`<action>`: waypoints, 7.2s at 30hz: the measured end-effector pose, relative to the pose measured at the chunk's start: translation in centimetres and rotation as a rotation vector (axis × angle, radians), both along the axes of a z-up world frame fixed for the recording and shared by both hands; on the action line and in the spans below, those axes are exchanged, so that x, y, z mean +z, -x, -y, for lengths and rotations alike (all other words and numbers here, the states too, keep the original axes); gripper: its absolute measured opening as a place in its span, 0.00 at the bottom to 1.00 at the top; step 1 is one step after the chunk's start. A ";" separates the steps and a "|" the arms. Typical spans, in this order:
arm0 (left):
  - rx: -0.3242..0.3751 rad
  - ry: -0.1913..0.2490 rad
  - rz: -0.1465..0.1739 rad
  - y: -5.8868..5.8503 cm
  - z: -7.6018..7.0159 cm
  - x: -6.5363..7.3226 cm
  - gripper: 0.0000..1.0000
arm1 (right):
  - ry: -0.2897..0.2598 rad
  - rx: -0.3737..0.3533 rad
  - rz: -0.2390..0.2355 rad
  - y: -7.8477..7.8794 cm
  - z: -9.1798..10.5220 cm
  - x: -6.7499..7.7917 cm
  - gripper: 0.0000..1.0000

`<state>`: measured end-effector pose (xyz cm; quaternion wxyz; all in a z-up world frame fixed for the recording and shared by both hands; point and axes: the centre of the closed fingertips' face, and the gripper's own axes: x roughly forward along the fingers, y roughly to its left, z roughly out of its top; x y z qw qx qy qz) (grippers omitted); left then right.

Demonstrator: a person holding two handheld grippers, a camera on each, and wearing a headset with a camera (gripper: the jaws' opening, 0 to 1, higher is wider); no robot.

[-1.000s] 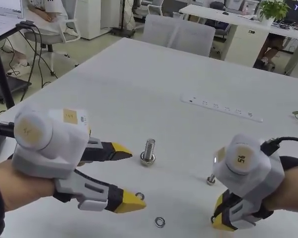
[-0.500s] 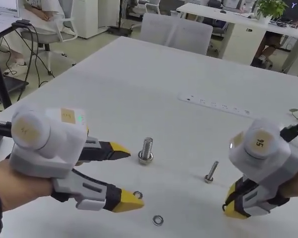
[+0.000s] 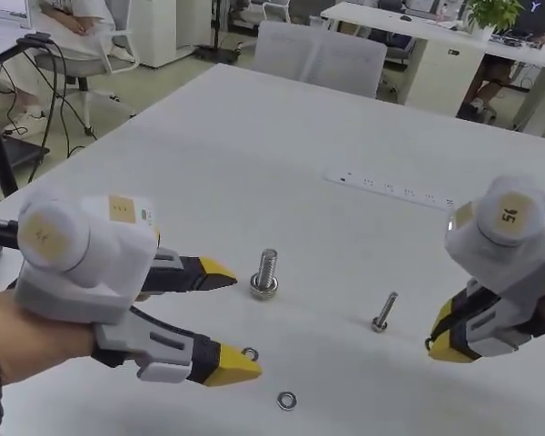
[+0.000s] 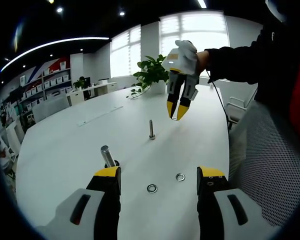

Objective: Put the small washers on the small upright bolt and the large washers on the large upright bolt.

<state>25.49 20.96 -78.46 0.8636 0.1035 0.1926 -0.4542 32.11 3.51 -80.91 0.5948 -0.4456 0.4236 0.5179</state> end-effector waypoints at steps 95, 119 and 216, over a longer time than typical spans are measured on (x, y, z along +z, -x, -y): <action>0.031 -0.013 -0.054 -0.3 -0.6 -1.4 0.60 | 0.013 0.060 -0.066 -4.2 -4.0 -5.6 0.14; 0.033 -0.017 -0.052 -0.4 -0.6 -1.3 0.60 | 0.005 0.109 -0.073 -3.0 -5.8 -5.2 0.14; 0.034 -0.026 -0.013 0.6 -0.7 0.1 0.61 | -0.027 0.196 -0.077 6.2 -7.4 -3.4 0.24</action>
